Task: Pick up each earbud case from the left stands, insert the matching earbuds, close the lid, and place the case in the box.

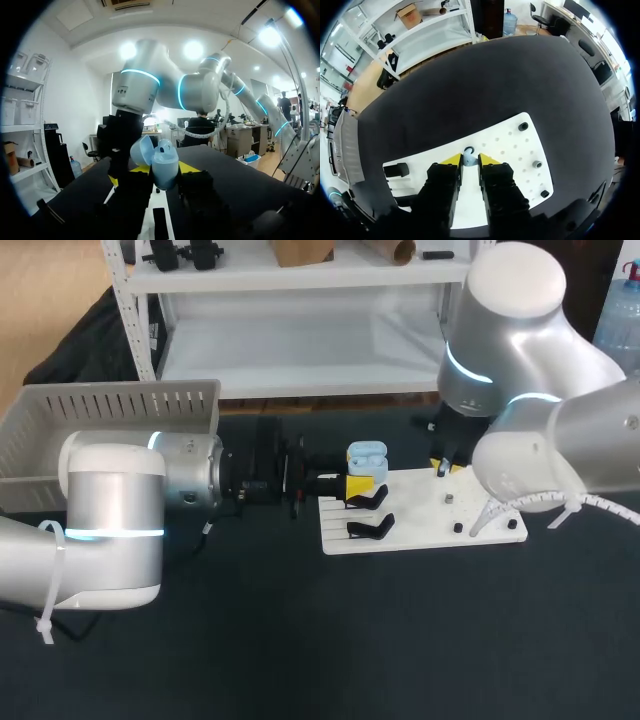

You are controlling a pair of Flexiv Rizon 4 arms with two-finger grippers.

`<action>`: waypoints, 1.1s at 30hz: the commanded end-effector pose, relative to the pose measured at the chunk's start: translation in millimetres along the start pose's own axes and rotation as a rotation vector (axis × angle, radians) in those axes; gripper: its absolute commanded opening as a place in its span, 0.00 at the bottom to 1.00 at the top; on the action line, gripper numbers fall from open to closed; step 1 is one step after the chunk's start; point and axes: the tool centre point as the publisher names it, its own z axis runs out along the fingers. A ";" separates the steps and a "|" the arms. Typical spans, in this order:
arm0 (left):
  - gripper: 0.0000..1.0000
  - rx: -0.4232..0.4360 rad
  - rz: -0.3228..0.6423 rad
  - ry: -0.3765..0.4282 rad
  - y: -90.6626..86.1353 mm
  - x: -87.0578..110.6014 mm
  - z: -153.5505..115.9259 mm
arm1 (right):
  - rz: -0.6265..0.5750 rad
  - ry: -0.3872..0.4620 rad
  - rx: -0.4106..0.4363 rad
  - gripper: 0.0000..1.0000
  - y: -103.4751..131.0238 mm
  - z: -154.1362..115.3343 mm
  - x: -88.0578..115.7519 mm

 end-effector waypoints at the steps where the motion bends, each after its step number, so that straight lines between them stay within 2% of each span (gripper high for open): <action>1: 0.00 -0.007 0.001 0.000 -1.5 -0.1 0.6 | 0.005 -0.022 -0.007 0.00 -8.2 -16.3 5.3; 8: 0.00 -0.007 0.001 0.000 -1.5 -0.1 0.6 | 0.015 -0.061 -0.018 0.00 -20.6 -51.7 5.8; 14: 0.00 -0.007 0.001 0.000 -1.5 -0.1 0.6 | -0.009 -0.087 -0.032 0.00 -27.0 -105.8 8.4; 16: 0.00 -0.007 0.001 0.000 -1.5 -0.1 0.6 | -0.038 -0.102 -0.013 0.00 -25.9 -122.9 10.5; 24: 0.00 -0.007 0.001 0.000 -1.5 -0.1 0.6 | -0.127 -0.128 -0.001 0.00 -17.4 -185.6 27.5; 33: 0.00 -0.007 0.001 0.000 -1.5 -0.1 0.6 | -0.290 -0.080 0.076 0.00 -1.3 -223.2 57.3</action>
